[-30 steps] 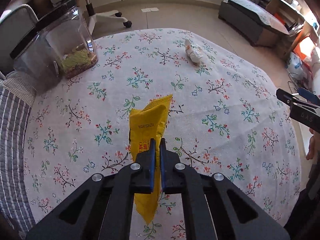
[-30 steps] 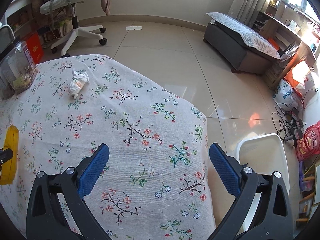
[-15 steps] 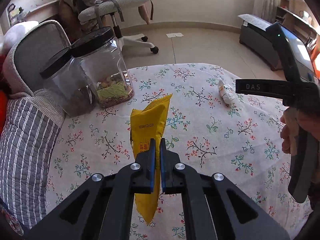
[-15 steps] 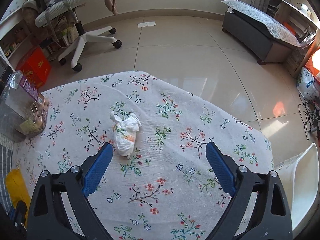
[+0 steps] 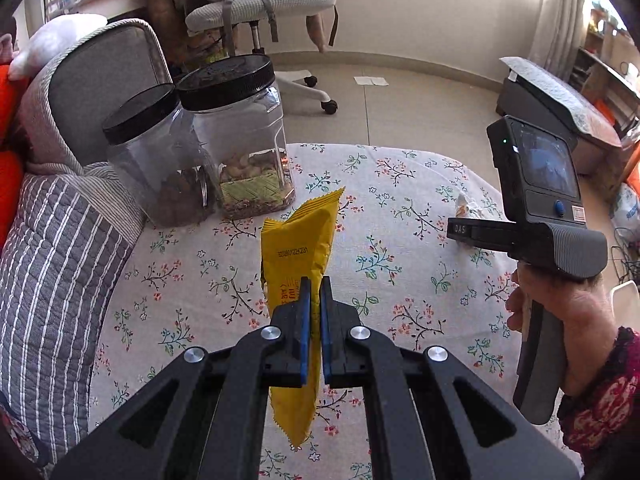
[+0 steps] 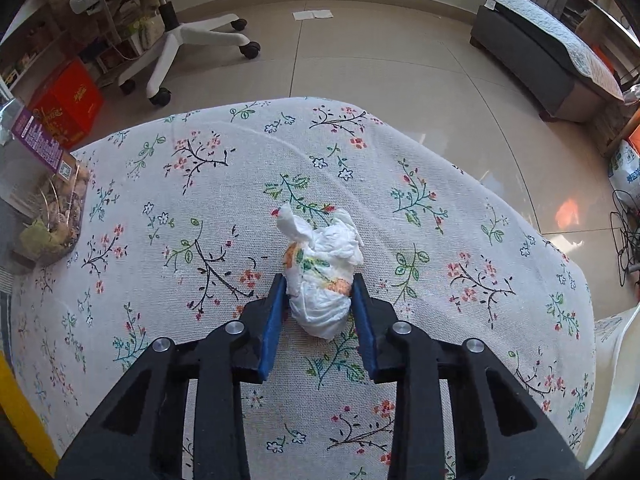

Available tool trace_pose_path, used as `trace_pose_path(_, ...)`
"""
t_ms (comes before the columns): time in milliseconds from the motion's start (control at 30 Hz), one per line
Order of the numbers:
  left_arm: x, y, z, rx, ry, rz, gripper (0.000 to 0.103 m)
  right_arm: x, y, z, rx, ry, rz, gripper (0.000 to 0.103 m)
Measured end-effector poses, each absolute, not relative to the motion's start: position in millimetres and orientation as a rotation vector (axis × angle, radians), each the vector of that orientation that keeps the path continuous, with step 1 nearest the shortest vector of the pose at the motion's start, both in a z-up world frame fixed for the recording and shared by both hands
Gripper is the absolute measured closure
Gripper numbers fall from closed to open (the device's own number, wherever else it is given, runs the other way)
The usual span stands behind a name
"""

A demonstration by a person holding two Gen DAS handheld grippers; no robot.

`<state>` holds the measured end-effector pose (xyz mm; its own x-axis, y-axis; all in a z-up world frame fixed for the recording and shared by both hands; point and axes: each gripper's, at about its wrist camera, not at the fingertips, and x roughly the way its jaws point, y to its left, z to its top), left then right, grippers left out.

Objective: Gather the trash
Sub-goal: 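Grasp and lift the white tissue with the right gripper while the left gripper holds the packet, then carry the packet with the left gripper while the right gripper carries the tissue to the bin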

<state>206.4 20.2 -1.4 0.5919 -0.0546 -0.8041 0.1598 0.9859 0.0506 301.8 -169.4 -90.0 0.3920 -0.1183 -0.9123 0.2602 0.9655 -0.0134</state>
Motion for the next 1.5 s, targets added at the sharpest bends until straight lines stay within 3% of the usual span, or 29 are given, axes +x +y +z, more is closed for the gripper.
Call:
trace_pose_path(833,202,28,0,0.081,0.905,-0.063,0.099,226,-179,-26,0.128,0.989,-0.184,0.076)
trace_pose_path(1500,125,-14,33,0.076,0.755,-0.104,0.099,98,-260,24,0.13,0.856,-0.241,0.075)
